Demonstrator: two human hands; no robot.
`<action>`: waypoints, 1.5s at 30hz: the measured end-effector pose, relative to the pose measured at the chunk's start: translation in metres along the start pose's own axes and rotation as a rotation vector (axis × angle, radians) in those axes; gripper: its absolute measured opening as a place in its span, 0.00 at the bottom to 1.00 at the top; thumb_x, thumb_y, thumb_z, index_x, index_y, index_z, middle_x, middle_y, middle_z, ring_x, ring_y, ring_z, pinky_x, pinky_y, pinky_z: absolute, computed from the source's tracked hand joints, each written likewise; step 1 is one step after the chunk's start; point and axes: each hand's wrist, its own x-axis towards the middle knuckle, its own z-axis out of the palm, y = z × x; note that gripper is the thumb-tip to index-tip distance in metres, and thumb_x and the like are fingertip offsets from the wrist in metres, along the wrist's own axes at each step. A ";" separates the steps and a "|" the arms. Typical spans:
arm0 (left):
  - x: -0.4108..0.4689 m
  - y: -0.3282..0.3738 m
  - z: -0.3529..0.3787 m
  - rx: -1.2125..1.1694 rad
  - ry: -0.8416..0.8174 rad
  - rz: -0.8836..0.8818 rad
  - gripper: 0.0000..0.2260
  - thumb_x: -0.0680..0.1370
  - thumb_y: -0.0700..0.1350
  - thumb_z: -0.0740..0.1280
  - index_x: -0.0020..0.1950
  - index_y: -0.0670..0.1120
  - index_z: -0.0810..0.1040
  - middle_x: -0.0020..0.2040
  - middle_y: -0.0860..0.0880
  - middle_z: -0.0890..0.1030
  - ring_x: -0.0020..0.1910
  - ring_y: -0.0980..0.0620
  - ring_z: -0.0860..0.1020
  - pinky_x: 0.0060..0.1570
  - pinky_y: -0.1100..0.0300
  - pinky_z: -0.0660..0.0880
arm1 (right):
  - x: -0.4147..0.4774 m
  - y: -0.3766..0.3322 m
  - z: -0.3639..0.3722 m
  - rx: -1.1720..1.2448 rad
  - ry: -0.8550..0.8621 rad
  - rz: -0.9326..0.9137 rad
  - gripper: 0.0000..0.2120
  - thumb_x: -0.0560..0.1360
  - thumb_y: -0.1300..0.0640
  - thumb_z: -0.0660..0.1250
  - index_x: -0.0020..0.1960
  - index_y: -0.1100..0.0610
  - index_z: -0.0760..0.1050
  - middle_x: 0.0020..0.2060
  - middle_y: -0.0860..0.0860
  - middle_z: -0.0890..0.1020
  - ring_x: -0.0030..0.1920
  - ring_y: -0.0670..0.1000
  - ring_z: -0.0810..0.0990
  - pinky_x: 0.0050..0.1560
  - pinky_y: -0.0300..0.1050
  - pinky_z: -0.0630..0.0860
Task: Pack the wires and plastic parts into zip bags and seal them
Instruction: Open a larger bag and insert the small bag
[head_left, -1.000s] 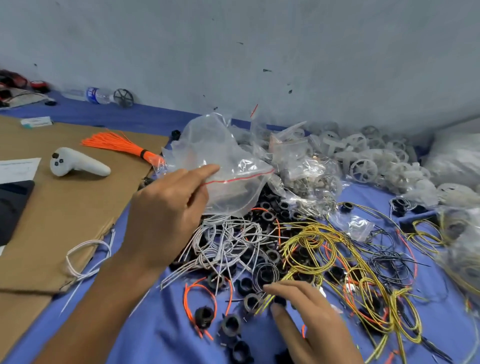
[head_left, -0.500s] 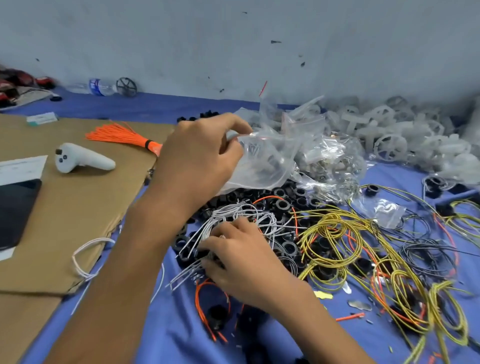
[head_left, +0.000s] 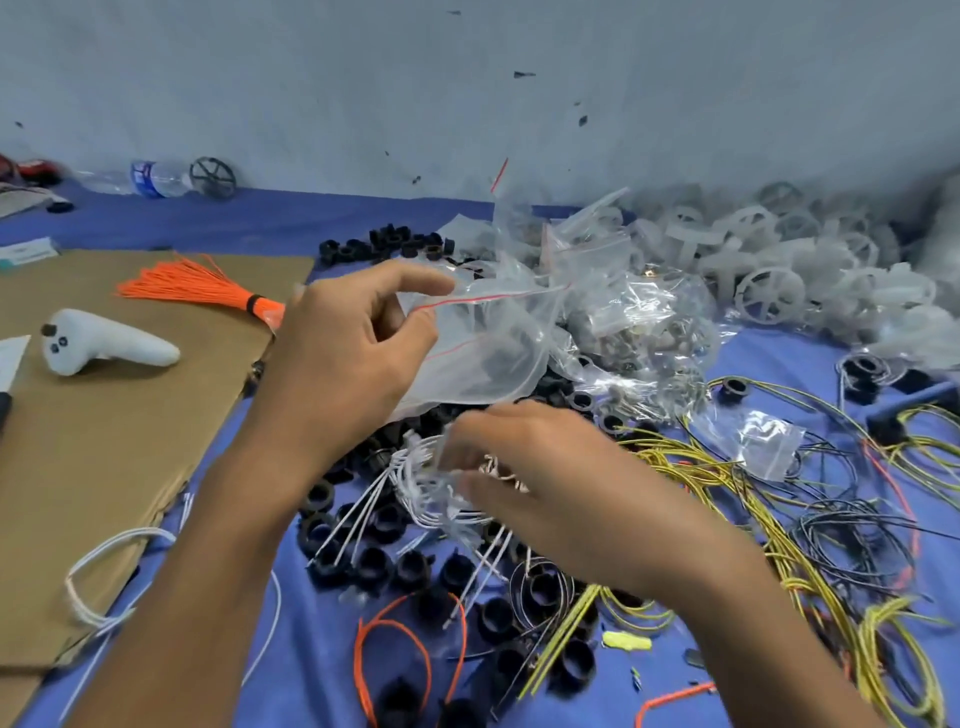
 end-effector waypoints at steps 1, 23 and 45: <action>0.000 -0.002 0.001 -0.011 -0.002 -0.012 0.09 0.76 0.49 0.67 0.51 0.62 0.82 0.29 0.48 0.75 0.28 0.47 0.74 0.39 0.46 0.77 | -0.004 0.006 -0.005 0.039 -0.002 0.022 0.02 0.81 0.53 0.63 0.51 0.46 0.72 0.44 0.38 0.76 0.46 0.39 0.71 0.46 0.36 0.67; -0.004 -0.009 0.008 -0.052 -0.033 -0.051 0.07 0.79 0.46 0.70 0.52 0.57 0.84 0.28 0.48 0.75 0.25 0.58 0.69 0.29 0.61 0.67 | -0.019 0.049 -0.039 0.547 0.530 0.195 0.09 0.78 0.48 0.66 0.47 0.51 0.81 0.34 0.56 0.72 0.32 0.51 0.69 0.32 0.46 0.65; -0.008 0.000 0.012 -0.051 -0.040 -0.047 0.04 0.80 0.52 0.68 0.49 0.58 0.83 0.25 0.51 0.70 0.23 0.58 0.66 0.25 0.62 0.62 | -0.013 0.043 -0.042 1.000 0.727 0.191 0.10 0.81 0.62 0.61 0.47 0.54 0.81 0.33 0.51 0.82 0.31 0.51 0.77 0.30 0.43 0.75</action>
